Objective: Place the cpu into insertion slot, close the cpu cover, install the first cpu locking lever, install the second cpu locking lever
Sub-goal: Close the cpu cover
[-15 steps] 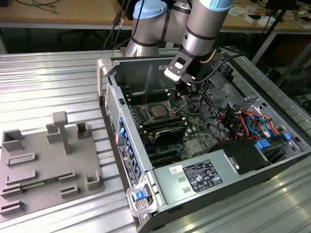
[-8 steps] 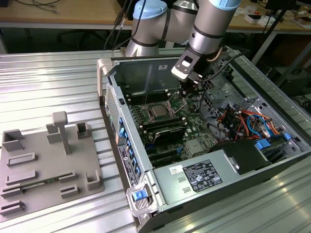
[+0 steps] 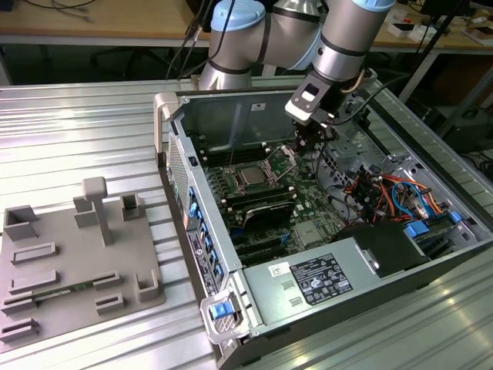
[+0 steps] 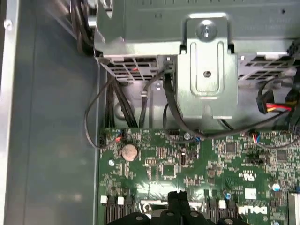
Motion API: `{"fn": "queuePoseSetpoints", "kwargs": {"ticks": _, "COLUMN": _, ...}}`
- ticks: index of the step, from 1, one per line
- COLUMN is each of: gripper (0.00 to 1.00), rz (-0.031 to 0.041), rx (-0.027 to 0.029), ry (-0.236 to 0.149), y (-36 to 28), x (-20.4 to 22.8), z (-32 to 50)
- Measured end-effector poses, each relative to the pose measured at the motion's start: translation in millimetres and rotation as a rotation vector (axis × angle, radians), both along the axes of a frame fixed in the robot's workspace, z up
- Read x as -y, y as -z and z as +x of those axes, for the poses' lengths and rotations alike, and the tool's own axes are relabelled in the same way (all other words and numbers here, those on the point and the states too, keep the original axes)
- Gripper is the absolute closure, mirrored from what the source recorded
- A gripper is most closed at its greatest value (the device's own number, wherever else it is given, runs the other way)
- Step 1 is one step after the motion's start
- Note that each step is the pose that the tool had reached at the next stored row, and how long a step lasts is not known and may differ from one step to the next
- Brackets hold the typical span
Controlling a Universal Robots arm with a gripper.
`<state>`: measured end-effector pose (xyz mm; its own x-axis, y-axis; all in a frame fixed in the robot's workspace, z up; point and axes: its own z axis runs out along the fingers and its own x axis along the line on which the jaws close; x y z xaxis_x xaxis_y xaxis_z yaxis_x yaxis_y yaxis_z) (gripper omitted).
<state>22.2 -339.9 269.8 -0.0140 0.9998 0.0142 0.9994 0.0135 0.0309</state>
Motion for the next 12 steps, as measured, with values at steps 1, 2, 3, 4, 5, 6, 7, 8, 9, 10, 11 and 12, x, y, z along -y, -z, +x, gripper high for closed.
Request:
{"fn": "queuePoseSetpoints", "kwargs": {"ticks": 1, "gripper": 0.89, "rz": -0.0001, "rx": -0.0001, "ry": 0.000, "y": -0.1, "x": 0.0, "z": 5.1}}
{"fn": "queuePoseSetpoints", "kwargs": {"ticks": 2, "gripper": 0.89, "rz": 0.0000, "rx": 0.0000, "ry": 0.000, "y": 0.0, "x": 0.0, "z": 7.9}}
{"fn": "queuePoseSetpoints", "kwargs": {"ticks": 3, "gripper": 0.89, "rz": -0.0001, "rx": -0.0002, "ry": 0.000, "y": 0.0, "x": -0.1, "z": 10.4}}
{"fn": "queuePoseSetpoints", "kwargs": {"ticks": 4, "gripper": 0.89, "rz": -0.0005, "rx": -0.0001, "ry": 0.000, "y": 0.0, "x": -0.3, "z": 13.9}}
{"fn": "queuePoseSetpoints", "kwargs": {"ticks": 5, "gripper": 0.89, "rz": -0.0008, "rx": -0.0002, "ry": 0.000, "y": 0.0, "x": -0.3, "z": 16.0}}
{"fn": "queuePoseSetpoints", "kwargs": {"ticks": 6, "gripper": 0.89, "rz": -0.0010, "rx": -0.0002, "ry": 0.000, "y": 0.0, "x": -0.4, "z": 17.3}}
{"fn": "queuePoseSetpoints", "kwargs": {"ticks": 7, "gripper": 0.89, "rz": -0.0009, "rx": -0.0002, "ry": 0.000, "y": 0.6, "x": -0.4, "z": 17.4}}
{"fn": "queuePoseSetpoints", "kwargs": {"ticks": 8, "gripper": 0.89, "rz": -0.0007, "rx": -0.0002, "ry": 0.000, "y": 2.4, "x": -0.5, "z": 17.4}}
{"fn": "queuePoseSetpoints", "kwargs": {"ticks": 9, "gripper": 0.89, "rz": -0.0007, "rx": -0.0002, "ry": 0.000, "y": 4.1, "x": -0.6, "z": 17.4}}
{"fn": "queuePoseSetpoints", "kwargs": {"ticks": 10, "gripper": 0.89, "rz": -0.0007, "rx": -0.0002, "ry": 0.000, "y": 6.0, "x": -0.7, "z": 17.5}}
{"fn": "queuePoseSetpoints", "kwargs": {"ticks": 11, "gripper": 0.89, "rz": -0.0007, "rx": -0.0002, "ry": 0.000, "y": 7.9, "x": -0.9, "z": 17.5}}
{"fn": "queuePoseSetpoints", "kwargs": {"ticks": 12, "gripper": 0.89, "rz": -0.0007, "rx": -0.0002, "ry": 0.000, "y": 9.6, "x": -1.0, "z": 17.4}}
